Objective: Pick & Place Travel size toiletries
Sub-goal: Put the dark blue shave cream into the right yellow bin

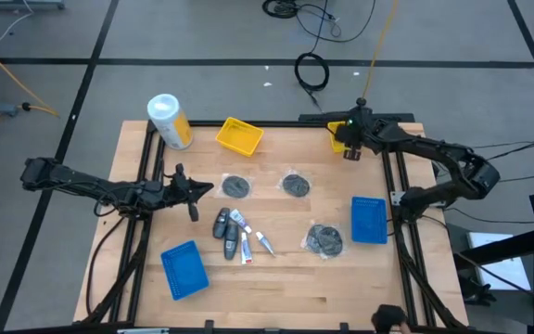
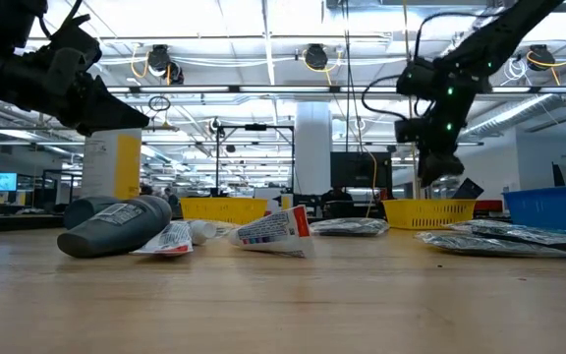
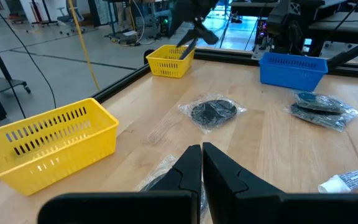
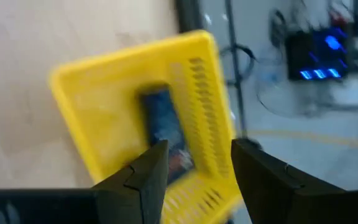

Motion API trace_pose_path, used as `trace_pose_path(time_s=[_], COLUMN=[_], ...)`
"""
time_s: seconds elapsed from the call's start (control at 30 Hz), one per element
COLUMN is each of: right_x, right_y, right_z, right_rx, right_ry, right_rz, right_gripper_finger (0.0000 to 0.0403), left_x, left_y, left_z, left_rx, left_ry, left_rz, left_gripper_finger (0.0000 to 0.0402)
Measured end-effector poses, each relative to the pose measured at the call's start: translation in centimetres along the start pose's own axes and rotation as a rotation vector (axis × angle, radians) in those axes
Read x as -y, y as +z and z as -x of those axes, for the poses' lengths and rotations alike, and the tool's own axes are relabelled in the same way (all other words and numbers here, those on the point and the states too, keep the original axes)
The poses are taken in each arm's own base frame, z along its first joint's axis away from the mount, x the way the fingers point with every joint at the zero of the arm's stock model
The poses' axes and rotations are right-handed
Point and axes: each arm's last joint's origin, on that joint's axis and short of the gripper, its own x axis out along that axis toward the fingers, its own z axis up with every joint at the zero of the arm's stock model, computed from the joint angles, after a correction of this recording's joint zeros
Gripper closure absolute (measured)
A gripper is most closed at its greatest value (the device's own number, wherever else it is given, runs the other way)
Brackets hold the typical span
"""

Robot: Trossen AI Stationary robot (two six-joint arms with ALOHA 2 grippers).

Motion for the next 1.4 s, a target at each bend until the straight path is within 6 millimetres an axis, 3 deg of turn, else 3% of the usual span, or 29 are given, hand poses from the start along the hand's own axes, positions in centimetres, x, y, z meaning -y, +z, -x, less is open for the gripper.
trace_pose_path(time_s=[0.13, 0.23, 0.47, 0.63, 0.8, 1.07, 1.23, 1.4], right_x=[1.0, 1.7, 0.5, -0.3, -0.9, -1.2, -1.7, -1.7], right_y=[-0.2, -0.7, -2.5, -3.2, -3.3, -3.2, -2.1, -1.6], right_z=[2.6, 3.3, 2.3, 0.9, 0.0, 0.1, 0.6, 0.7], right_rx=[-0.123, -0.201, -0.277, -0.294, -0.255, -0.255, -0.164, 0.040], right_ry=[0.073, 0.108, 0.196, 0.074, 0.032, 0.051, 0.045, 0.166], right_rz=[-0.088, -0.153, -0.092, 0.035, 0.129, 0.256, 0.305, 0.277], right_gripper_finger=[0.0232, 0.0227, 0.0182, 0.0178, 0.0232, 0.0383, 0.0386, 0.0397], left_x=[0.0, 0.0, 0.0, 0.0, 0.0, 0.0, 0.0, 0.0], left_y=[0.0, 0.0, 0.0, 0.0, 0.0, 0.0, 0.0, 0.0], left_z=[0.0, 0.0, 0.0, 0.0, 0.0, 0.0, 0.0, 0.0], left_rx=[0.000, 0.000, 0.000, 0.000, 0.000, 0.000, 0.000, 0.000], left_ry=[0.000, 0.001, 0.001, 0.001, 0.001, 0.000, 0.000, 0.001], left_rz=[-0.002, -0.001, 0.002, 0.002, 0.002, 0.002, 0.002, 0.002], left_gripper_finger=[0.0385, 0.0385, 0.0385, 0.0385, 0.0385, 0.0385, 0.0385, 0.0385])
